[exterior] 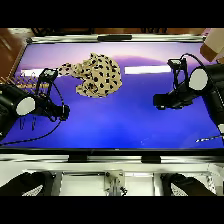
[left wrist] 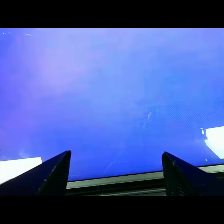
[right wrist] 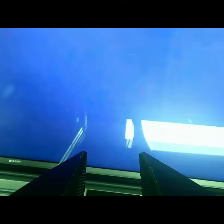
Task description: Fold the shirts.
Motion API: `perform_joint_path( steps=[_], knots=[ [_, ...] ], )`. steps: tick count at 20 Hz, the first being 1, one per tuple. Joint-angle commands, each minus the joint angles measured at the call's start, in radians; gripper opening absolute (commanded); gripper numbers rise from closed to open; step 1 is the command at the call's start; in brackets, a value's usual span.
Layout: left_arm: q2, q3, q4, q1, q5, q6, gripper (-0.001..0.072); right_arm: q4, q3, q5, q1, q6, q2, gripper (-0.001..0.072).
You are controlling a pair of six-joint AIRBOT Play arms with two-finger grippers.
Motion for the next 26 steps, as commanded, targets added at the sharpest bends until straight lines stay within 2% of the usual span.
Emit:
perform_joint_path(
  steps=[1, 16, 22, 24, 26],
  knots=[
    [0.000, 0.000, 0.000, 0.001, 0.000, 0.000, 0.0680, 0.000, 0.000, 0.000, 0.001, 0.000, 0.000, 0.0458],
    [0.000, -0.001, -0.001, 0.000, 0.014, -0.010, 0.0679, 0.002, 0.000, -0.014, 0.001, 0.000, 0.000, 0.0457],
    [-0.042, 0.000, -0.040, -0.001, 0.344, -0.025, 0.0666, -0.078, 0.000, -0.056, 0.001, 0.000, 0.000, 0.0457],
    [-0.104, 0.018, -0.041, 0.026, 0.439, -0.107, 0.0672, -0.114, 0.000, -0.076, 0.001, 0.000, 0.000, 0.0457],
    [-0.222, 0.083, -0.071, 0.076, 0.473, -0.119, 0.0677, -0.113, 0.000, -0.109, 0.001, 0.000, -0.001, 0.0458]
  ],
)
